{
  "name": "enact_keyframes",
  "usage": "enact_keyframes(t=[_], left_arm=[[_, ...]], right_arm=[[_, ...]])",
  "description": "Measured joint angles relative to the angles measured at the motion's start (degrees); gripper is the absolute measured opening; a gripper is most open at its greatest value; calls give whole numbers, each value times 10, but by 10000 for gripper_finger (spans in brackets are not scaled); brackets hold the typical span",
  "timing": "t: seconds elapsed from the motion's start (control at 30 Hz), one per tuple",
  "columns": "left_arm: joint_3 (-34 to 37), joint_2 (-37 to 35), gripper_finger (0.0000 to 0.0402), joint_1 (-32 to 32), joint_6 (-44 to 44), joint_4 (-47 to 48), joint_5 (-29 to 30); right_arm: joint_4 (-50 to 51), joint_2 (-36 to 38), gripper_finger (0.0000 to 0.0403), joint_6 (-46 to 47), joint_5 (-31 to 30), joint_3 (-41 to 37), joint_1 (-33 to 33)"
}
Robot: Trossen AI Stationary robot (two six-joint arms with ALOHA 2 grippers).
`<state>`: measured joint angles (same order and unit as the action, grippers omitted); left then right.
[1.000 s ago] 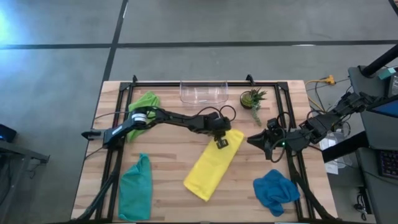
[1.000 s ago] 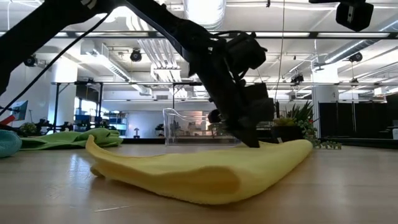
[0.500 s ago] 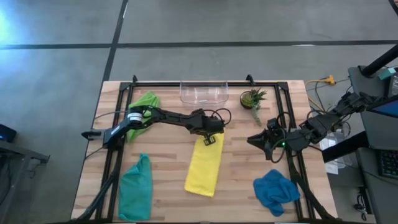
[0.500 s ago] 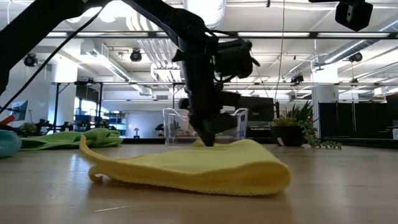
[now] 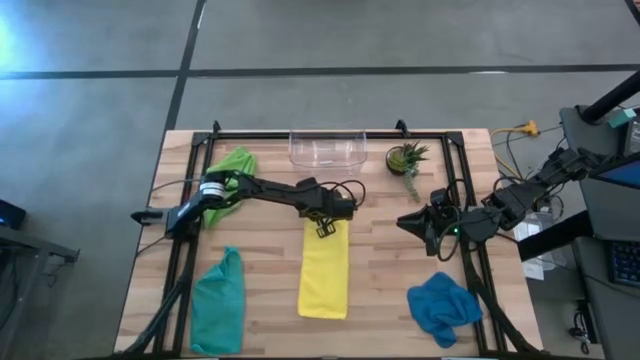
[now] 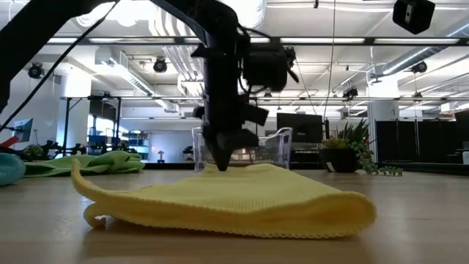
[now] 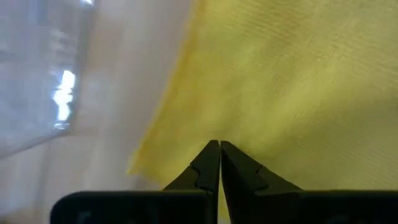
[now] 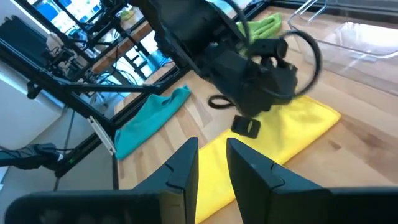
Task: Fold microfiber towels
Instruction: Fold the yellow microfiber towel
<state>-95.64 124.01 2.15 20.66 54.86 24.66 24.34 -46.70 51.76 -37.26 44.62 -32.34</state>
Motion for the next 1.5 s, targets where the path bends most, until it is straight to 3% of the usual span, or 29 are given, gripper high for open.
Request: enact_keyframes(t=[0.27,0.37,0.43,0.5,0.63,0.7,0.77,0.83,0.9,1.0,1.23,1.5], left_arm=[[3,-122,0,-34,0,41,51],[38,-189,0,-59,-23,47,57],[86,-240,0,-84,-50,46,55],[152,-294,0,-118,-78,41,16],[311,-413,0,-202,-51,-7,-152],[391,-473,0,-263,-1,-94,-222],[460,-522,0,-342,50,-208,-236],[513,-553,0,-426,76,-324,-186],[545,-558,0,-504,79,-404,-83],[556,-520,0,-582,77,-415,44],[502,-378,0,-595,70,-431,33],[476,-262,22,-577,-18,-502,33]], right_arm=[[-11,0,79,-12,-4,0,0],[-32,-7,79,-20,-5,0,0],[-34,-11,79,-27,-4,-1,0],[-40,-16,79,-27,-3,-1,0],[-41,-35,79,-28,-4,-1,0],[-40,-46,79,-28,-4,-1,0],[-41,-57,79,-28,-4,-1,0],[-41,-69,79,-28,-4,-1,0],[-43,-78,79,-28,-4,-1,0],[-52,-89,79,-28,-3,-1,1],[-74,-91,79,-27,-3,-1,9],[-92,-84,79,4,0,0,10]])
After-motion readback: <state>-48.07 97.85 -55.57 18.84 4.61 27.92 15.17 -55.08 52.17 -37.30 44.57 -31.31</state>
